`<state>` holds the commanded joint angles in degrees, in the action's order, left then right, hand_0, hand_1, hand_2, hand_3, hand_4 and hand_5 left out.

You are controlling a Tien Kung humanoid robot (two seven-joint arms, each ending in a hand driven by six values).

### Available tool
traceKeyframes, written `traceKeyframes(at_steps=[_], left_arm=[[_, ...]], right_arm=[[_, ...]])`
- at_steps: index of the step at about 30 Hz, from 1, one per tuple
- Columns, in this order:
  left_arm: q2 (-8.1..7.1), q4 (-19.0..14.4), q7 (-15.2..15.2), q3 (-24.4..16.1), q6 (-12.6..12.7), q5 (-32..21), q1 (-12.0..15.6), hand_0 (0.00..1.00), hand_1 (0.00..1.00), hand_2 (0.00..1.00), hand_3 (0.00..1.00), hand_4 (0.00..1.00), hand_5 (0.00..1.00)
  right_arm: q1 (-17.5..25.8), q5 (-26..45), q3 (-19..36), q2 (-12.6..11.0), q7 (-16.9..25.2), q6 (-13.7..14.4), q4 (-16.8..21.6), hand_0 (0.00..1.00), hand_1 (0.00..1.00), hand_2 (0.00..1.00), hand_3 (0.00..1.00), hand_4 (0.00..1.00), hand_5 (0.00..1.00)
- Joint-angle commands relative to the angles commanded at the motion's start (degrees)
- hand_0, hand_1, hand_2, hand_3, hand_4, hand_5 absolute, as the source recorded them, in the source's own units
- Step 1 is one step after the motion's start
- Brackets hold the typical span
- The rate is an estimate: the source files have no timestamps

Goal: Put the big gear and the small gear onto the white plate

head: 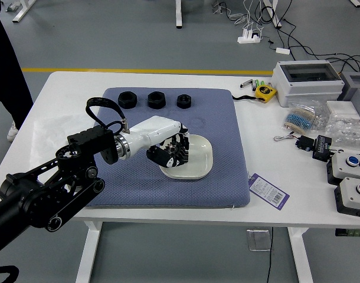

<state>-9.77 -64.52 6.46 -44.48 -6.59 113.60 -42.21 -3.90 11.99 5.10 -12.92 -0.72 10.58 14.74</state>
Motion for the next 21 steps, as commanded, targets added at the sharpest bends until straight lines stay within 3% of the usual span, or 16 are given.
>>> traceKeyframes(at_steps=[5, 11, 12, 17, 18, 21], left_arm=[[2.48, 4.80, 1.10, 0.29, 1.93, 0.39, -0.59, 0.252, 0.353, 0.414, 0.489, 0.002, 0.002], [4.38, 9.23, 1.52, 0.83, 4.19, 1.76, -0.72, 0.268, 0.375, 0.424, 0.494, 0.002, 0.002], [4.62, 9.79, 1.51, 0.86, 4.65, 2.08, -0.76, 0.312, 0.446, 0.492, 0.517, 0.157, 0.002], [5.42, 11.62, 1.05, 0.97, 6.85, 2.18, -0.79, 0.312, 0.446, 0.492, 0.517, 0.157, 0.002], [5.44, 11.65, 1.04, 0.97, 6.91, 2.16, -0.79, 0.438, 0.530, 0.573, 0.576, 0.764, 0.002], [5.54, 11.66, 0.75, 1.35, 6.94, 1.83, -0.78, 0.438, 0.530, 0.573, 0.576, 0.764, 0.002]], right_arm=[[-0.42, -0.65, 0.38, -0.13, -0.21, 0.09, 0.10, 0.700, 0.674, 0.754, 0.623, 0.834, 0.740], [-0.75, -1.11, 0.57, -0.15, -0.33, 0.21, 0.20, 0.700, 0.674, 0.754, 0.623, 0.833, 0.740], [-0.78, -1.11, 0.57, -0.16, -0.33, 0.21, 0.20, 0.700, 0.674, 0.754, 0.623, 0.833, 0.739], [-0.89, -1.28, 0.61, -0.21, -0.33, 0.19, 0.23, 0.700, 0.674, 0.754, 0.623, 0.833, 0.739], [-0.90, -1.28, 0.61, -0.21, -0.33, 0.19, 0.23, 0.700, 0.674, 0.754, 0.623, 0.834, 0.740], [-0.89, -1.27, 0.60, -0.24, -0.31, 0.16, 0.22, 0.700, 0.674, 0.754, 0.623, 0.834, 0.740]])
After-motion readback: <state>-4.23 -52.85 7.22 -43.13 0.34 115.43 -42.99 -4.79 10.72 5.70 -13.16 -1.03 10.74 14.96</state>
